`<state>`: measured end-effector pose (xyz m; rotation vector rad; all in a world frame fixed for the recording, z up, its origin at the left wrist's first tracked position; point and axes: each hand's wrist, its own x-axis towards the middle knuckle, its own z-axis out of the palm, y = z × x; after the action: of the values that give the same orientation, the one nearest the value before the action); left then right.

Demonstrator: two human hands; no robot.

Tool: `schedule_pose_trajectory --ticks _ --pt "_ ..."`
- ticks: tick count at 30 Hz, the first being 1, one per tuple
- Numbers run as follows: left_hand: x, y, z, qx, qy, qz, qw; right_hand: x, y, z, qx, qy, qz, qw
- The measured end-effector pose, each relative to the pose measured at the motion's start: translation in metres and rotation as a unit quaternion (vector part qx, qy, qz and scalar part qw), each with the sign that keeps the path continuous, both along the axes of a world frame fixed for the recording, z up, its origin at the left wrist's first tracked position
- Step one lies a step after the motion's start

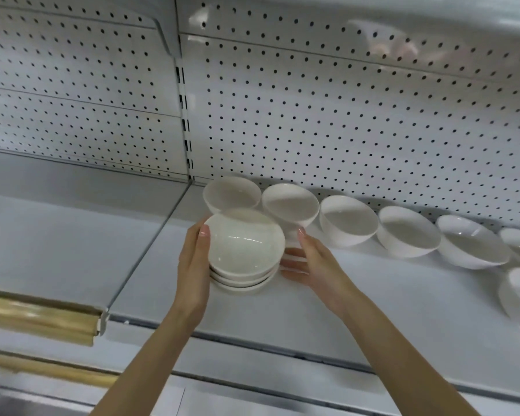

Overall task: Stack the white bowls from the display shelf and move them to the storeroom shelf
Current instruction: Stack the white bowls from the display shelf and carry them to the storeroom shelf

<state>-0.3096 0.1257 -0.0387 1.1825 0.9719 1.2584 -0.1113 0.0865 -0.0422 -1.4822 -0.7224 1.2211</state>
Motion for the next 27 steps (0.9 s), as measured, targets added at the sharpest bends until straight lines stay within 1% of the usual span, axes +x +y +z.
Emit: schedule_pose_trajectory --ticks 2,7,11,14,19,23,27 --pt "0.000 0.002 0.003 -0.013 -0.019 0.001 1.000 0.006 0.010 0.000 -0.020 0.022 -0.014 0.999" --pt "0.000 0.009 0.007 -0.012 -0.015 -0.021 1.000 0.011 0.047 -0.003 -0.031 0.082 -0.054 0.995" --pt "0.001 0.009 0.008 -0.022 -0.013 -0.024 0.999 0.012 0.062 -0.011 -0.008 0.141 -0.095 0.985" --pt "0.002 0.010 0.007 -0.031 -0.005 -0.020 0.999 0.012 0.064 -0.015 0.012 0.167 -0.114 0.979" --pt "-0.001 0.012 0.008 -0.027 0.014 -0.021 0.999 0.012 0.060 -0.013 0.039 0.164 -0.114 0.979" --pt "-0.004 0.014 0.011 -0.015 0.027 -0.026 0.999 0.014 0.053 0.002 0.083 0.125 -0.100 0.984" --pt "-0.006 0.013 0.022 -0.002 0.024 -0.023 0.999 0.016 0.046 0.027 0.111 0.101 -0.112 0.982"
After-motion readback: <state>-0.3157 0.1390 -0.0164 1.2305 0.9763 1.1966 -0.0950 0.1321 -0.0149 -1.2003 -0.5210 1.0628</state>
